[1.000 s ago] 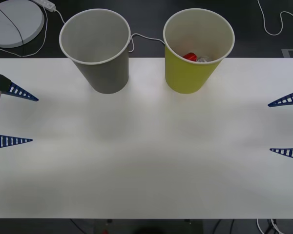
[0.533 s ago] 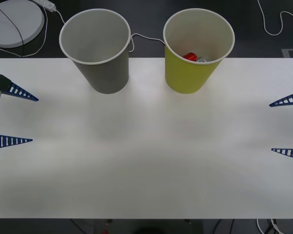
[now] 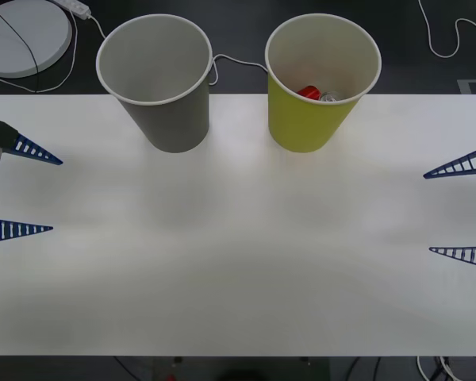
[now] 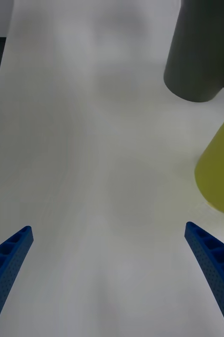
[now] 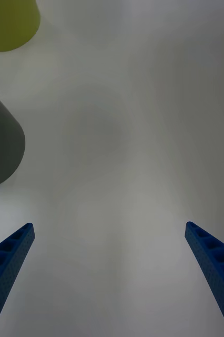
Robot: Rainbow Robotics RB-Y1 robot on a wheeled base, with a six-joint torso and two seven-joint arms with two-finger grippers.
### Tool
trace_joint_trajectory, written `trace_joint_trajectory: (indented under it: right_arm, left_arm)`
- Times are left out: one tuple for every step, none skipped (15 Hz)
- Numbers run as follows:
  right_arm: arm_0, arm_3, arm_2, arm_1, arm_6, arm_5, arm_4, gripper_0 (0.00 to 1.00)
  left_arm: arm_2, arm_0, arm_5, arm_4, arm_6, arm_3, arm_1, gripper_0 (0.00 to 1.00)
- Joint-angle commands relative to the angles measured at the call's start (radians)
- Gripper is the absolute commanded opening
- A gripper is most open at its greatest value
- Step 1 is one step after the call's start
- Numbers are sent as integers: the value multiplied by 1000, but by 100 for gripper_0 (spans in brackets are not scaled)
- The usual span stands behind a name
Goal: Put the can into the green bin and the plastic bottle into the gray bin
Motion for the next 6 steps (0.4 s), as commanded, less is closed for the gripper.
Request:
trace_joint_trajectory:
  right_arm:
    - [4, 0, 11, 1, 0, 0, -2, 100]
    - [4, 0, 11, 1, 0, 0, -2, 100]
    - [4, 0, 11, 1, 0, 0, -2, 100]
    - [4, 0, 11, 1, 0, 0, -2, 100]
    - [4, 0, 11, 1, 0, 0, -2, 100]
    - [4, 0, 11, 1, 0, 0, -2, 100]
  left_arm:
    - [0, 0, 0, 0, 0, 0, 0, 100]
    - [0, 0, 0, 0, 0, 0, 0, 100]
    - [0, 0, 0, 0, 0, 0, 0, 100]
    - [0, 0, 0, 0, 0, 0, 0, 100]
    - [0, 0, 0, 0, 0, 0, 0, 100]
    - [0, 0, 0, 0, 0, 0, 0, 100]
